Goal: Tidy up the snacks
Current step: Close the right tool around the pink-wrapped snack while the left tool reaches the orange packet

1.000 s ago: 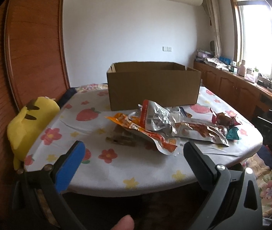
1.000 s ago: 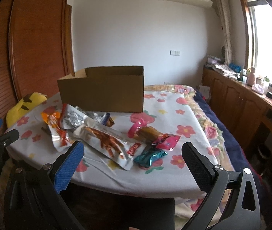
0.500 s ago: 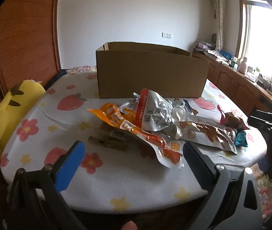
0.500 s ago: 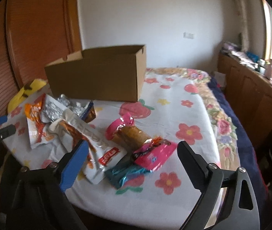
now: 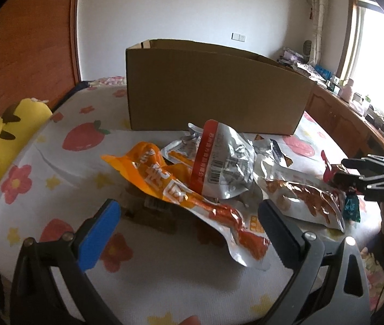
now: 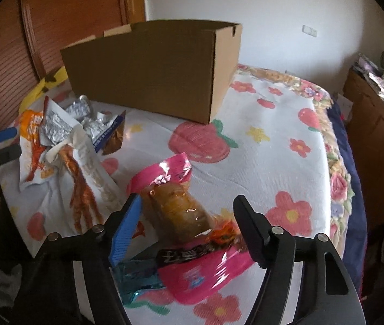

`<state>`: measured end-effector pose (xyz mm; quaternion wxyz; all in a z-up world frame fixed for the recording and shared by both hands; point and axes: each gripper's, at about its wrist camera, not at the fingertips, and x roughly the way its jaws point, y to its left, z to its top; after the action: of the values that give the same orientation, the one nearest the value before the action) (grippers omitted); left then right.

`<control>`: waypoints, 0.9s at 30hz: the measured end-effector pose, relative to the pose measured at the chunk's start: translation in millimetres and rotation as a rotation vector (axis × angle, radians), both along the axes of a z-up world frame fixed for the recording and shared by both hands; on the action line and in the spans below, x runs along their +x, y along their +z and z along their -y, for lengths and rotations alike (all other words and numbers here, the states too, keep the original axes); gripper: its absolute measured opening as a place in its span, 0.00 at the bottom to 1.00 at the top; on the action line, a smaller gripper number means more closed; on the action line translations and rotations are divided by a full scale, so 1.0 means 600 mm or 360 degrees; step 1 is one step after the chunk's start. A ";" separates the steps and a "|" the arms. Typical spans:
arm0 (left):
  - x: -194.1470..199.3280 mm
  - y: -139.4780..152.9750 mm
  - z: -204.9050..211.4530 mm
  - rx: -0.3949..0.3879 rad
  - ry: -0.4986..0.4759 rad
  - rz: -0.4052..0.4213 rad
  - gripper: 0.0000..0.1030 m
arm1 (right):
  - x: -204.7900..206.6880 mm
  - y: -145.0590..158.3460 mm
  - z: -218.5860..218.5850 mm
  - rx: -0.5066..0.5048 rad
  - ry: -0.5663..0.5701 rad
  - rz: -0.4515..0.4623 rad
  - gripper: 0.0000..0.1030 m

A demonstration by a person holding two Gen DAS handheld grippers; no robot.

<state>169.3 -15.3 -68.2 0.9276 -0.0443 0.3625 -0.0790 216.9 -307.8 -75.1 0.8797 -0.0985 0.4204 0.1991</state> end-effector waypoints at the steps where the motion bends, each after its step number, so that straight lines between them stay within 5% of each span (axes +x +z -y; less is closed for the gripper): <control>1: 0.004 -0.001 -0.001 -0.0013 -0.0001 -0.0006 0.99 | 0.003 -0.003 -0.001 -0.0009 0.0011 -0.0009 0.65; 11: 0.025 -0.010 -0.012 -0.0139 -0.0018 -0.0065 0.81 | 0.024 -0.028 -0.002 -0.0016 0.0008 -0.0037 0.62; 15: 0.023 -0.007 -0.019 -0.0158 -0.0003 -0.0047 0.60 | 0.021 -0.030 -0.006 -0.0025 -0.0002 -0.0018 0.62; 20: 0.033 -0.005 -0.030 -0.0181 0.0013 -0.0057 0.47 | 0.021 -0.030 -0.006 -0.0012 -0.0010 -0.0019 0.63; 27: 0.047 -0.003 -0.033 -0.0143 0.0050 -0.0048 0.46 | 0.021 -0.030 -0.007 -0.0007 -0.0014 -0.0019 0.63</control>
<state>197.6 4.4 -70.1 0.9202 -0.0927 0.3718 -0.0798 229.6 -303.6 -93.2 0.8778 -0.0975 0.4265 0.1949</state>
